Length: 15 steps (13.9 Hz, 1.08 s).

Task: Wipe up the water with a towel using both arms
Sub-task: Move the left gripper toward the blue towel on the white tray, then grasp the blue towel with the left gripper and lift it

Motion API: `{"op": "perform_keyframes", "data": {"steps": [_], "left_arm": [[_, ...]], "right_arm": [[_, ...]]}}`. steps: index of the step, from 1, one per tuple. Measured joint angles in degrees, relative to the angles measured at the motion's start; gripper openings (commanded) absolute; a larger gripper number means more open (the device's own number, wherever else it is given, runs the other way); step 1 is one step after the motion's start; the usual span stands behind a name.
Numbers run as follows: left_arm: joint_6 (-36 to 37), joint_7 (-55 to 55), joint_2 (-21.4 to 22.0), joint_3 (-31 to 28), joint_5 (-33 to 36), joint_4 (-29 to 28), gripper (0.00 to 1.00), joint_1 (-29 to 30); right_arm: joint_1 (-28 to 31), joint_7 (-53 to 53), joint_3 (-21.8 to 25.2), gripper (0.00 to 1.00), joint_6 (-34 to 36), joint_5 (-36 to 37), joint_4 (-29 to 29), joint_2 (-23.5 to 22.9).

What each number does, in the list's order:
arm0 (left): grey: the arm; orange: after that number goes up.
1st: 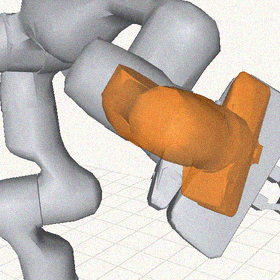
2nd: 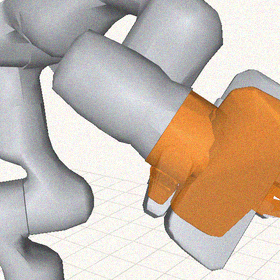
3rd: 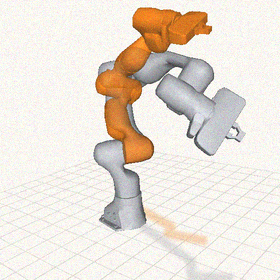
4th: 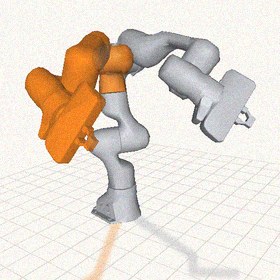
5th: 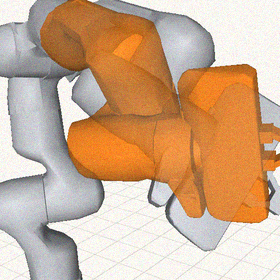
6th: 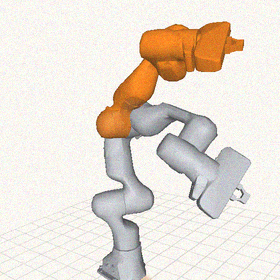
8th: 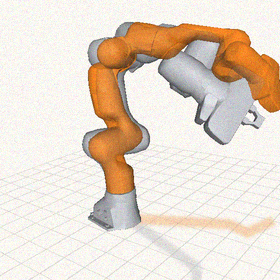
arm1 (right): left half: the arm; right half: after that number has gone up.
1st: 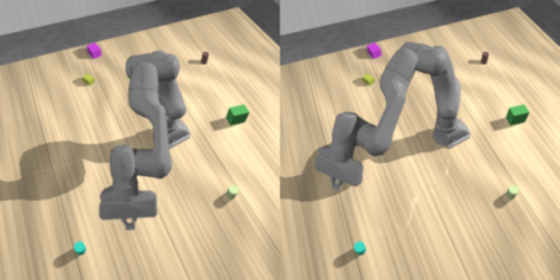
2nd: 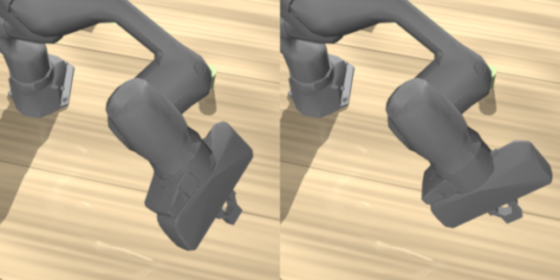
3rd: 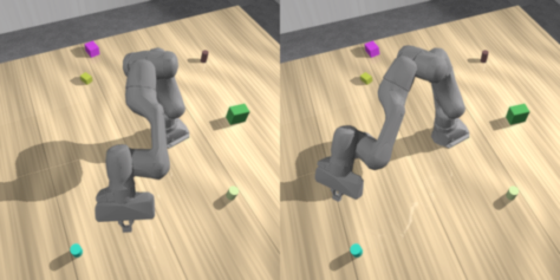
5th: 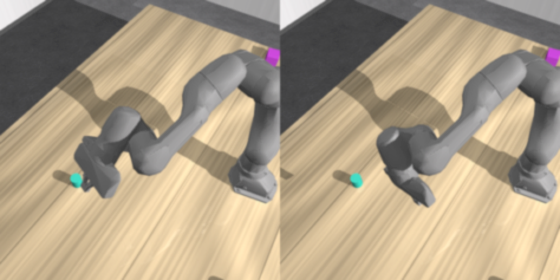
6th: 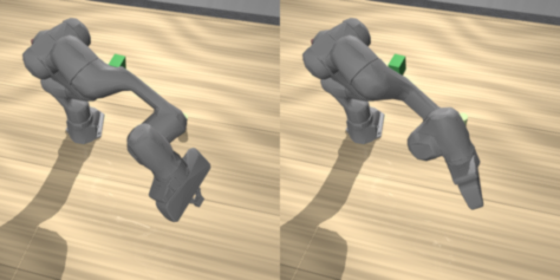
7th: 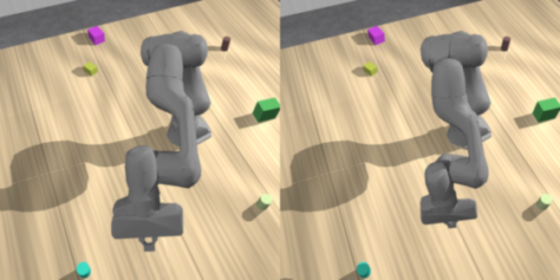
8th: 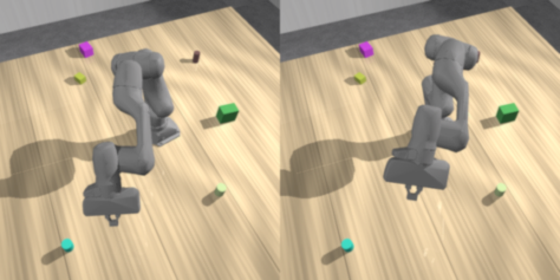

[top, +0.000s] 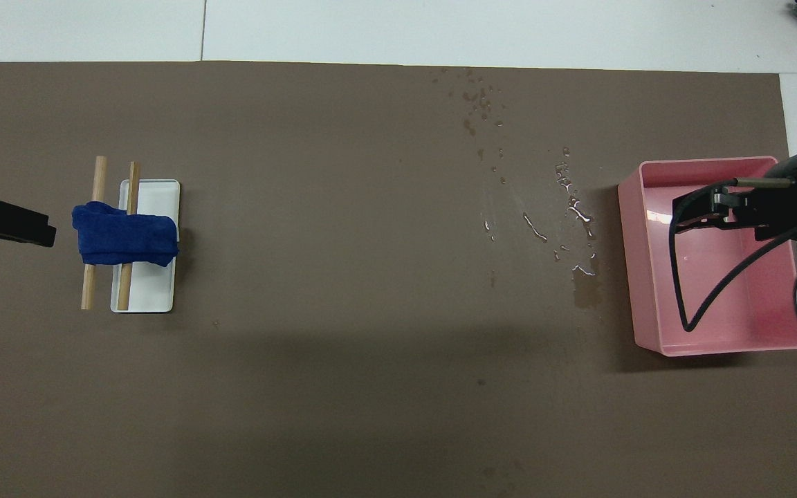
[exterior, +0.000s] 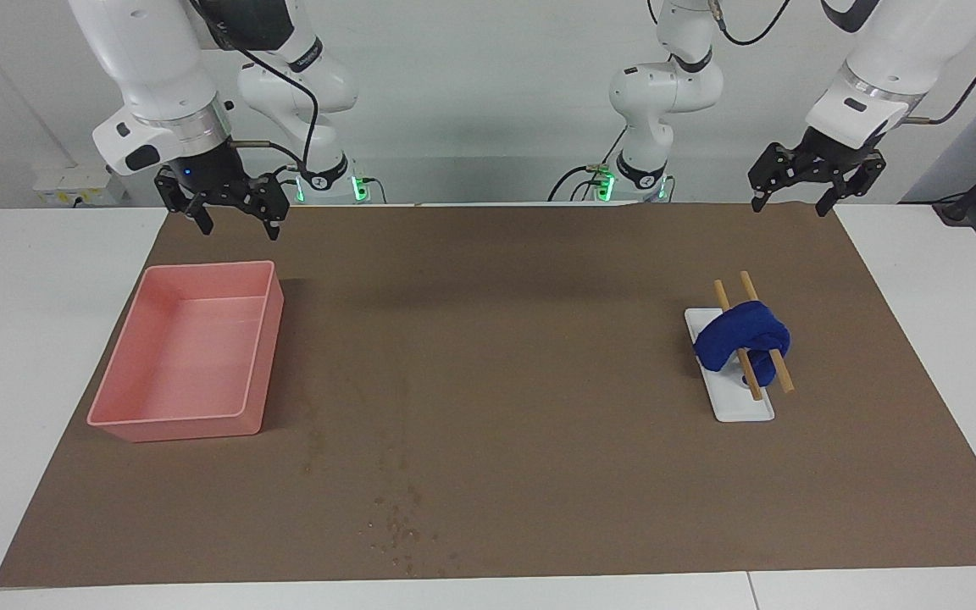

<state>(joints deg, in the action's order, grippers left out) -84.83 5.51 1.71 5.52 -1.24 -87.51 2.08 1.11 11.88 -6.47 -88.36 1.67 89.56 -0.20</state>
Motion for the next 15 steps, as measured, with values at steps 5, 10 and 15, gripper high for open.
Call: {"op": "perform_keyframes", "data": {"steps": [5, 10, 15], "left_arm": [[0.0, 0.0, 0.0, 0.0, 0.0, -0.1, 1.0, 0.0], [-20.8, -0.3, 3.9, -0.2, 0.0, -13.9, 1.0, 1.3], [-41.0, -0.3, 1.9, -0.4, 0.0, -25.4, 1.0, 4.3]], "right_arm": [[0.0, 0.0, 0.0, 1.0, 0.1, 0.0, -0.1, 0.0], [0.0, 0.0, 0.0, 1.0, 0.4, 0.0, -0.1, 0.0], [0.0, 0.0, 0.0, 1.0, 0.4, 0.0, -0.1, 0.0]]}}
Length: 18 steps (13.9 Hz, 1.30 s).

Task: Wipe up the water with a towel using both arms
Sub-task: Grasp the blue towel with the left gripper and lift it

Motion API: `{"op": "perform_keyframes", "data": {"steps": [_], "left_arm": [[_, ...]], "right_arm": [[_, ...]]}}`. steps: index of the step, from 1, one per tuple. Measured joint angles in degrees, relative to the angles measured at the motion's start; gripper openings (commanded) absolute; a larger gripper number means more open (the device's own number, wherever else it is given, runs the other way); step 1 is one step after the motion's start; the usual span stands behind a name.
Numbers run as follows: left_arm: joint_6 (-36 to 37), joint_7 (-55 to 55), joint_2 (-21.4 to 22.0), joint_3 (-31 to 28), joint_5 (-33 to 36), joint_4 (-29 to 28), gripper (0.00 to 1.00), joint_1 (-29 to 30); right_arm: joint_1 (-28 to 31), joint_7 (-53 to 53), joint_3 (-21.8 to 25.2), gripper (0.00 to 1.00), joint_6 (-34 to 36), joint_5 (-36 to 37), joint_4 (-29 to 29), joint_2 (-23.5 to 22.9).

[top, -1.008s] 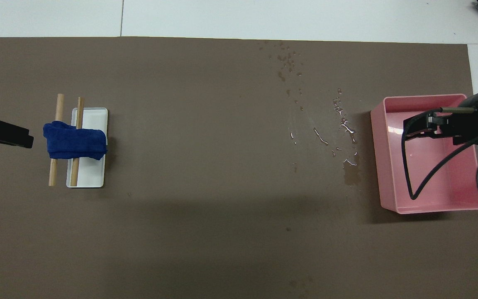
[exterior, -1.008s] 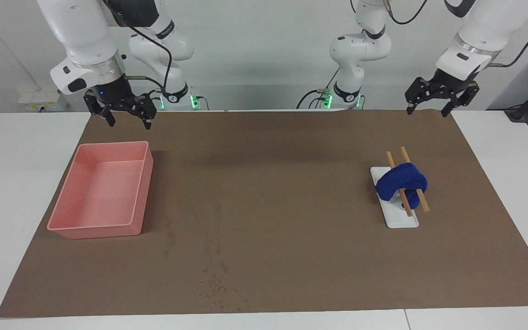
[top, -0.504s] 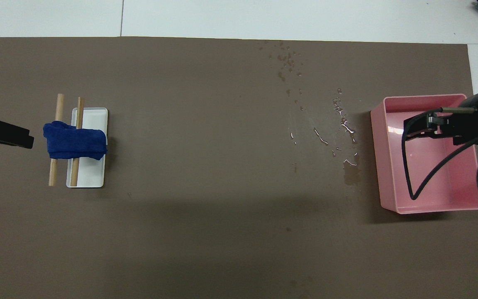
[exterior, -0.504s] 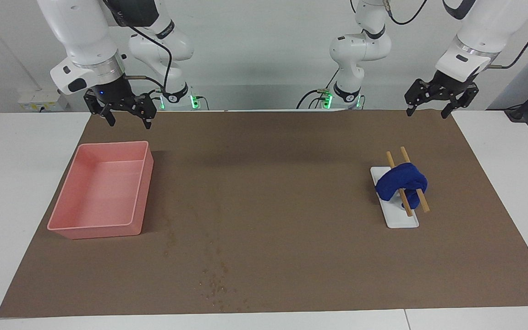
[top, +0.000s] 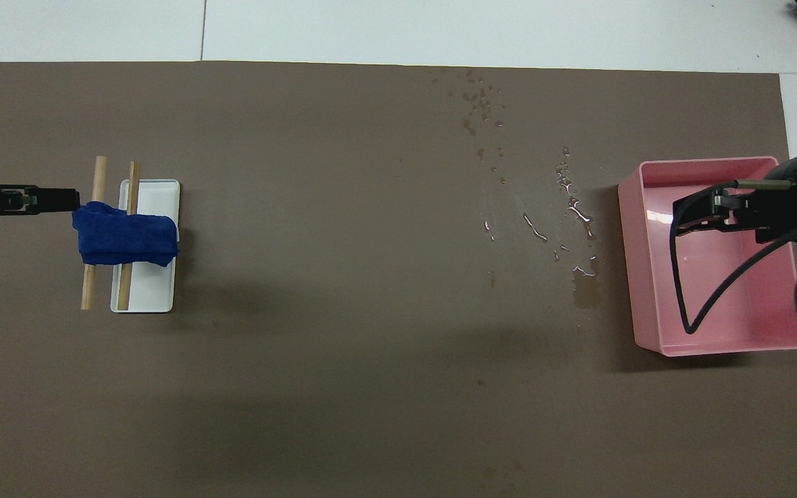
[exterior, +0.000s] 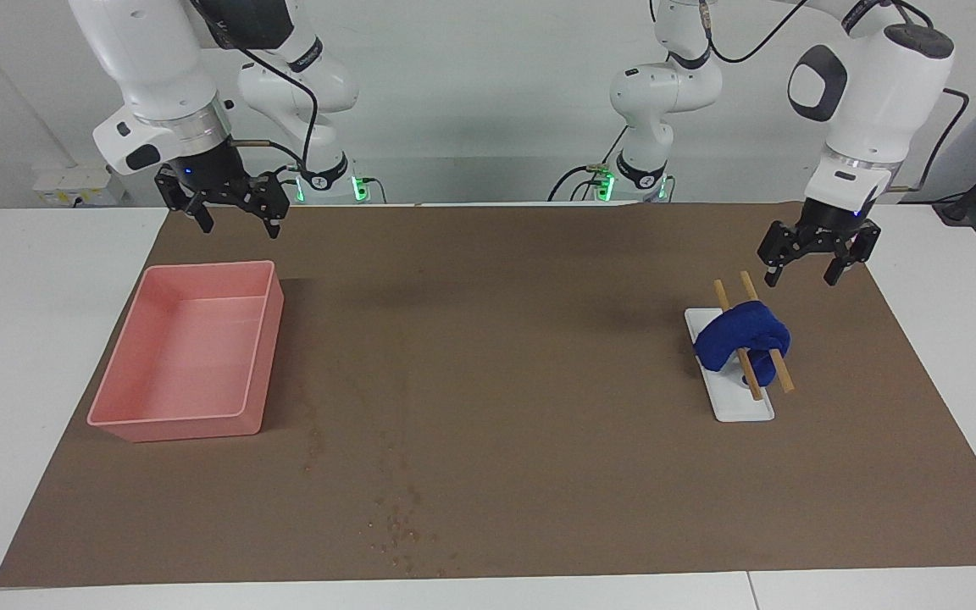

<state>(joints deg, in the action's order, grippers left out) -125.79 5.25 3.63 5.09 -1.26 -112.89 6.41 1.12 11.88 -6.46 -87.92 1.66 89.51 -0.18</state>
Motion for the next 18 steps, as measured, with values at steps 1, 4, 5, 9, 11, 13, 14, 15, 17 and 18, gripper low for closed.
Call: {"op": "perform_keyframes", "data": {"steps": [1, 4, 5, 9, 11, 13, 14, 15, 17, 18], "left_arm": [[-2.6, 0.0, -2.0, 0.0, 0.0, -0.2, 1.0, 0.2], [-7.6, -2.9, -7.6, 0.0, 0.0, -0.8, 1.0, 0.7], [-8.4, -4.0, -8.7, -0.1, 0.0, -0.9, 0.98, 0.8], [-8.7, -5.8, -9.3, 0.1, 0.0, -2.3, 0.91, 0.8], [-8.4, -8.2, -9.1, 0.2, 0.0, -3.3, 0.87, 0.7], [-7.7, -9.7, -8.9, 0.3, 0.0, -3.3, 0.86, 0.7], [-6.9, -9.9, -8.8, 0.4, 0.0, -3.3, 0.86, 0.7], [-5.6, -9.9, -8.6, 0.4, 0.1, -3.2, 0.86, 0.7], [-2.4, -10.0, -8.2, 0.4, 0.8, -2.5, 0.8, 0.7], [-1.5, -10.1, -8.0, 0.4, 1.2, -2.2, 0.73, 0.7]], "right_arm": [[0.0, 0.0, 0.0, 1.0, 0.0, 0.0, 0.0, 0.0], [0.0, 0.0, 0.0, 1.0, 0.0, 0.0, 0.0, 0.0], [0.0, 0.0, 0.0, 1.0, 0.0, 0.0, 0.0, 0.0], [0.0, 0.0, 0.0, 1.0, 0.0, 0.0, 0.0, 0.0], [0.0, 0.0, 0.0, 1.0, 0.0, 0.0, 0.0, 0.0], [0.0, 0.0, 0.0, 1.0, 0.0, 0.0, 0.0, 0.0], [0.0, 0.0, 0.0, 1.0, 0.0, 0.0, 0.0, 0.0], [0.0, 0.0, 0.0, 1.0, 0.0, 0.0, 0.0, 0.0], [0.0, 0.0, 0.0, 1.0, 0.0, 0.0, 0.0, 0.0], [0.0, 0.0, 0.0, 1.0, 0.0, 0.0, 0.0, 0.0]]}}
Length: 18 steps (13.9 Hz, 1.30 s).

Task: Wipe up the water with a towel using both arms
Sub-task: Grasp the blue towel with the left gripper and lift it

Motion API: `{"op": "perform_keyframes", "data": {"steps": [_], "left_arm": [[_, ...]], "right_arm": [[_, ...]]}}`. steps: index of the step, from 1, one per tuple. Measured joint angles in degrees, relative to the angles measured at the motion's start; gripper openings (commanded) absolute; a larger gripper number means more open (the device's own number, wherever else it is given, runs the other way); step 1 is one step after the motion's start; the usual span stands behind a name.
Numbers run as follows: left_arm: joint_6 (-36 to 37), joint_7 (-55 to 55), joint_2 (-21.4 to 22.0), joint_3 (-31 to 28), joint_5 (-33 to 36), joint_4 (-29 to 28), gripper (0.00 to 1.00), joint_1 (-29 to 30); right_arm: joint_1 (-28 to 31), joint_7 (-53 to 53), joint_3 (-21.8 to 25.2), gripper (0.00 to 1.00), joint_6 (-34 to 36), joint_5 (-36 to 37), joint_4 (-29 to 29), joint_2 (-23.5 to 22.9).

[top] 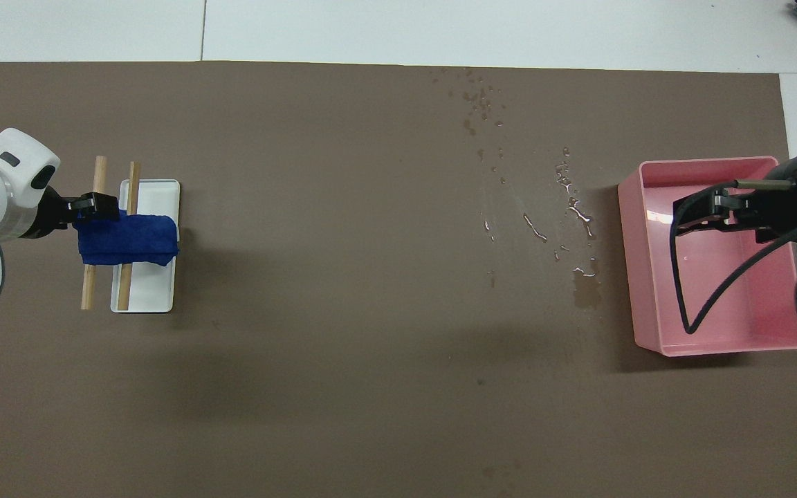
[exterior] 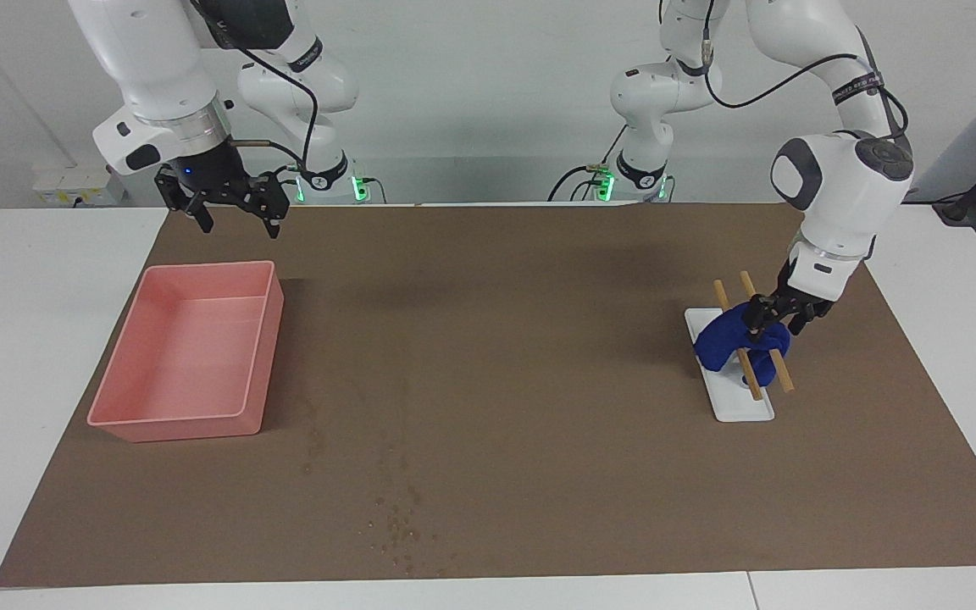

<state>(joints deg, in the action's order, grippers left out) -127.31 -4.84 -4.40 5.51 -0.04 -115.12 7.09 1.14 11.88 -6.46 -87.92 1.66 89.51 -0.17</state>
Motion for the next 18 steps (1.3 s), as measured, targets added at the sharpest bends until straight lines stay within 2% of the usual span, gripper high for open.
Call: {"op": "perform_keyframes", "data": {"steps": [2, 5, 6, 8, 9, 16, 18], "left_arm": [[0.4, -0.5, 0.1, 0.1, 0.2, 0.1, 0.67, 0.0], [0.2, -1.8, 0.1, 0.3, 0.5, 0.1, 0.66, -0.1], [0.0, -1.9, 0.1, 0.3, 0.5, 0.1, 0.53, -0.1], [-0.3, -2.0, 0.1, 0.3, 0.5, 0.1, 0.16, -0.1], [-0.4, -2.0, 0.1, 0.3, 0.6, 0.1, 0.0, -0.1], [0.1, -2.1, 0.5, 0.1, 0.9, 0.6, 0.0, 0.0], [4.5, -2.8, 0.5, 0.2, 0.1, 3.3, 0.0, 0.0]], "right_arm": [[0.2, 0.0, 0.0, 1.0, 0.0, 0.0, 0.0, 0.0], [0.5, 0.0, 0.0, 1.0, 0.0, 0.0, 0.0, 0.0], [0.7, 0.0, 0.0, 1.0, 0.0, 0.0, 0.0, 0.0], [1.0, 0.0, 0.0, 1.0, 0.0, 0.0, 0.0, 0.0], [1.2, 0.0, 0.0, 1.0, 0.0, 0.0, 0.0, 0.0], [1.5, 0.0, 0.0, 1.0, 0.0, 0.0, 0.0, 0.0], [1.4, 0.0, -0.2, 1.0, 0.0, 0.0, 0.0, 0.0]]}}
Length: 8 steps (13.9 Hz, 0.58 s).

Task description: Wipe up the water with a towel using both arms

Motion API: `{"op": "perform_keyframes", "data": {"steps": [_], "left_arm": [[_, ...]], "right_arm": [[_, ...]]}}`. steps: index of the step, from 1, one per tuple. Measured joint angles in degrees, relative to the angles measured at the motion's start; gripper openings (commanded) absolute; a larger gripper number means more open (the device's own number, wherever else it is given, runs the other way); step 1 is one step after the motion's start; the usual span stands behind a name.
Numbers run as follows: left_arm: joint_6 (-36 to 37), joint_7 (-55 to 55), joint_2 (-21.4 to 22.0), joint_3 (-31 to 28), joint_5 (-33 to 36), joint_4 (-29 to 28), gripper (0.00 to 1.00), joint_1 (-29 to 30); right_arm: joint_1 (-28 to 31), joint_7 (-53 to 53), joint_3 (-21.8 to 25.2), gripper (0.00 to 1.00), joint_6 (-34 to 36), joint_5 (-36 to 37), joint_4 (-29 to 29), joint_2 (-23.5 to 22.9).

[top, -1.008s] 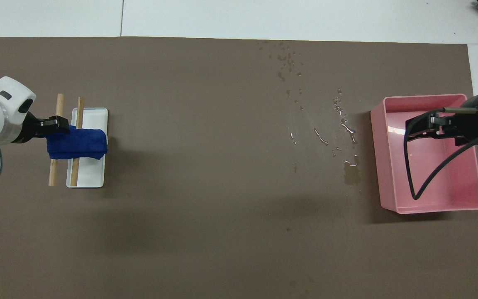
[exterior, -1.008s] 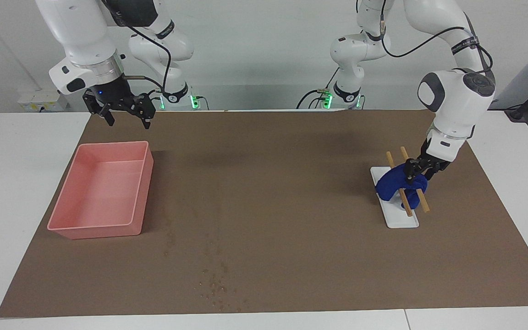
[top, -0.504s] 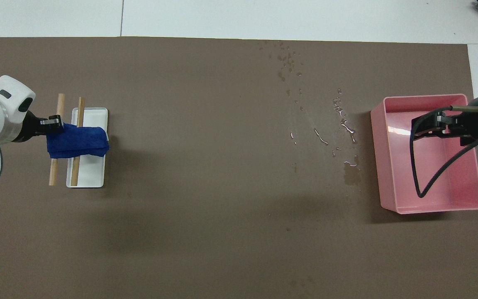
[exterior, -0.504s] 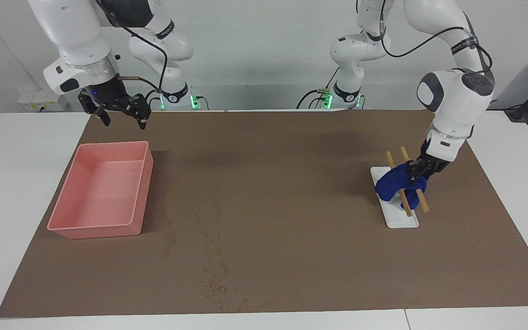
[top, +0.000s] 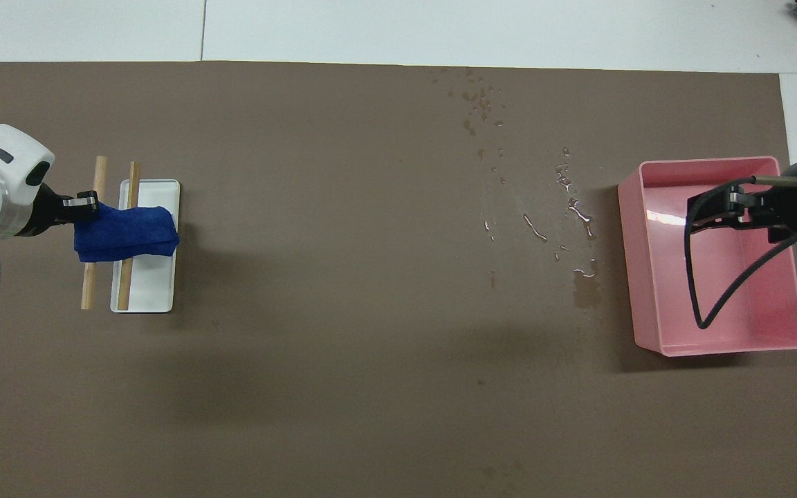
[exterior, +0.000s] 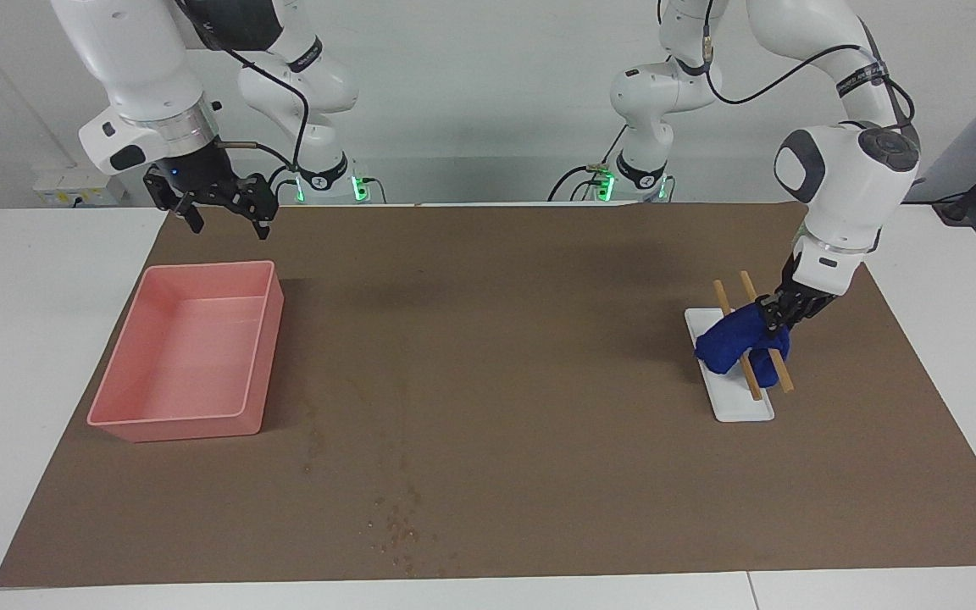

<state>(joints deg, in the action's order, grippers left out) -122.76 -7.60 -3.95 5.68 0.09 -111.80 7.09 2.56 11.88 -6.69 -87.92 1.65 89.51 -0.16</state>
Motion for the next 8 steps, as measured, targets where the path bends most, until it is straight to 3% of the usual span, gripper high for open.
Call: {"op": "perform_keyframes", "data": {"steps": [4, 8], "left_arm": [[10.9, -9.8, 0.2, -0.5, -9.7, 9.5, 0.0, 0.8], [17.6, -33.8, 1.5, 2.3, -16.5, 16.0, 0.0, 0.7]], "right_arm": [[-1.0, 3.7, -0.7, 1.0, -0.4, -0.8, 0.0, 0.1], [-5.2, 18.8, -0.9, 1.0, -4.7, -5.5, 0.0, 0.1]]}}
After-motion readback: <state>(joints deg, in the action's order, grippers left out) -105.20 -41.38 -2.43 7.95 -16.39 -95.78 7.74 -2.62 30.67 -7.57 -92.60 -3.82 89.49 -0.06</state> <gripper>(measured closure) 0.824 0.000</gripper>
